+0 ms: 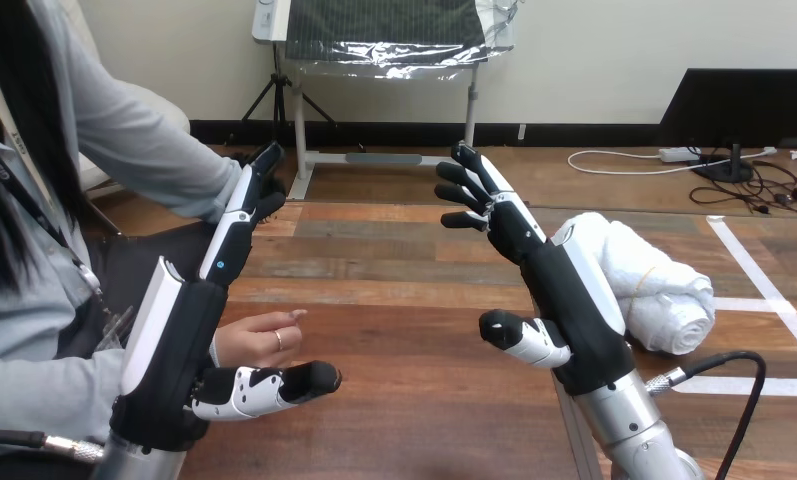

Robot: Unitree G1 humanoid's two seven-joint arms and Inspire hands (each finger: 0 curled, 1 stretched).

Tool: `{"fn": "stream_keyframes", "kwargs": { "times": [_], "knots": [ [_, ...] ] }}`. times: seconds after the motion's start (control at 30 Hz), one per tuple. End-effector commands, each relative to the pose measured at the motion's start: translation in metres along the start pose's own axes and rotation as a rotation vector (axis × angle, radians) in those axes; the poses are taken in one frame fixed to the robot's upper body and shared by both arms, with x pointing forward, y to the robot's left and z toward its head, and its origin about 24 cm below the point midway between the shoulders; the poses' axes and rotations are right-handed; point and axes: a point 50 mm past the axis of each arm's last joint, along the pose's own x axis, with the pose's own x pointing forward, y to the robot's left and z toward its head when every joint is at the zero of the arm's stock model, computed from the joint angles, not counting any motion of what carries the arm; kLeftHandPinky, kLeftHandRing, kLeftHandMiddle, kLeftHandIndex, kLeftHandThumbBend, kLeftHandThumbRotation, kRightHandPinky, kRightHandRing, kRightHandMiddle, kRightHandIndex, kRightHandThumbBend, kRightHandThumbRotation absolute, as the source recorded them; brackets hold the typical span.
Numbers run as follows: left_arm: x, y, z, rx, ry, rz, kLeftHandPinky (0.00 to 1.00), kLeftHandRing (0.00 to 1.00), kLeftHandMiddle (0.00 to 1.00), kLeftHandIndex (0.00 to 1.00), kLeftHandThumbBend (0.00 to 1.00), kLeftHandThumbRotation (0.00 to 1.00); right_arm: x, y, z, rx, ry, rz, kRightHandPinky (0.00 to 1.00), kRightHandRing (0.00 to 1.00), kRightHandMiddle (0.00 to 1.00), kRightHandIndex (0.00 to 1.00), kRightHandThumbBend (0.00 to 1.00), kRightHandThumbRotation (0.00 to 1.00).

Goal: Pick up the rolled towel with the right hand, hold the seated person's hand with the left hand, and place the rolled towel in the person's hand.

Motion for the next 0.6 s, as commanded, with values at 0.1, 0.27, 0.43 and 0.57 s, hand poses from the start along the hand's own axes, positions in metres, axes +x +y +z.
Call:
{"fn": "stream_keyframes", "kwargs": {
  "times": [0.1, 0.27, 0.43, 0.57],
  "knots": [
    [0.0126, 0.0021, 0.0051, -0.001, -0.066, 0.026, 0.92, 1.00, 1.00, 1.00, 1.00, 0.77, 0.0215, -0.0100, 0.0076, -0.027, -0.079, -0.012, 0.78, 0.88, 0.92, 0.97, 1.00, 0.95],
    [0.0134, 0.0019, 0.0051, -0.002, -0.067, 0.025, 0.92, 1.00, 1.00, 1.00, 1.00, 0.77, 0.0210, -0.0114, 0.0073, -0.033, -0.077, -0.021, 0.78, 0.88, 0.92, 0.97, 1.00, 0.95],
    [0.0135, 0.0018, 0.0052, -0.001, -0.069, 0.026, 0.92, 1.00, 1.00, 1.00, 1.00, 0.77, 0.0222, -0.0141, 0.0072, -0.051, -0.074, -0.027, 0.78, 0.87, 0.92, 0.96, 1.00, 0.95],
    [0.0137, 0.0017, 0.0051, 0.001, -0.069, 0.024, 0.91, 1.00, 1.00, 1.00, 1.00, 0.77, 0.0252, -0.0181, 0.0070, -0.062, -0.071, -0.025, 0.77, 0.87, 0.92, 0.95, 1.00, 0.94]
  ]
}}
